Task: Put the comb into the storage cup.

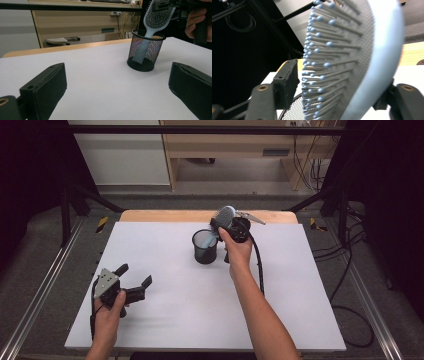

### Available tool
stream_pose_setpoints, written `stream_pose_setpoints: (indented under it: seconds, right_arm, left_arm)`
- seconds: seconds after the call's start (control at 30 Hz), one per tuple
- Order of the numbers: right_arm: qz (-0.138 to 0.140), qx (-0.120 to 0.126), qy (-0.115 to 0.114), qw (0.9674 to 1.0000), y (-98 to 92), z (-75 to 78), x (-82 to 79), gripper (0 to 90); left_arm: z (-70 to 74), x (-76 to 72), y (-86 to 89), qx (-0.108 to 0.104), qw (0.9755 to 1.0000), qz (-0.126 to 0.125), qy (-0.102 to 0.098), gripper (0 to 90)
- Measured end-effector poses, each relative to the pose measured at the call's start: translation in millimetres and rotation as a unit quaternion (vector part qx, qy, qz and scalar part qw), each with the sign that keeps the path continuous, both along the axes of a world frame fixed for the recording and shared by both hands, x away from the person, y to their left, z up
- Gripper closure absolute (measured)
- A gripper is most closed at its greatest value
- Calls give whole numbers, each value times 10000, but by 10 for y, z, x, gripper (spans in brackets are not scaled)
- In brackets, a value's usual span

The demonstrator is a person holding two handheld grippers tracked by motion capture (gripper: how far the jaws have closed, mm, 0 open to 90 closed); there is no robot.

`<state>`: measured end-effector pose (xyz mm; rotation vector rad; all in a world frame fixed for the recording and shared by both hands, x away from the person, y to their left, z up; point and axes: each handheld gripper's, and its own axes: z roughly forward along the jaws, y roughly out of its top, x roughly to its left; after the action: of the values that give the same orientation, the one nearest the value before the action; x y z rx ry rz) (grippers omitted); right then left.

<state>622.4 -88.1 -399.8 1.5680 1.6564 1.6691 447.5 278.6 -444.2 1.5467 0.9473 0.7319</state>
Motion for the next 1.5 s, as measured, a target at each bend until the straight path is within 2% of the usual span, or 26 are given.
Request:
stream_pose_setpoints:
  seconds: [0.3,0.47,0.63,0.7,1.03,1.3,1.5]
  right_arm:
    - [-76,41,57,9999,-14,3,24,121]
    - [-96,89,34,9999,-41,57,-6,79]
    - [3,51,0,10000,-30,91,-52,62]
    - [29,-33,-65,10000,-20,103,-65,59]
    - [173,-108,-271,9994,-37,158,-115,35]
    - [248,-399,-381,9982,-49,197,-184,37]
    - [241,-653,-477,9964,-69,208,-231,51]
  left_arm:
    - [-7,6,-5,-54,10000,-28,26,17]
    - [-3,9,-6,-17,10000,-19,8,17]
    - [-2,8,-10,-17,10000,-25,10,16]
    - [-1,8,-5,-27,10000,-21,1,15]
    - [-1,10,-1,-62,10000,-33,15,15]
    - [-3,12,-2,-26,10000,-3,15,15]
    - [2,10,23,-99,9999,14,6,15]
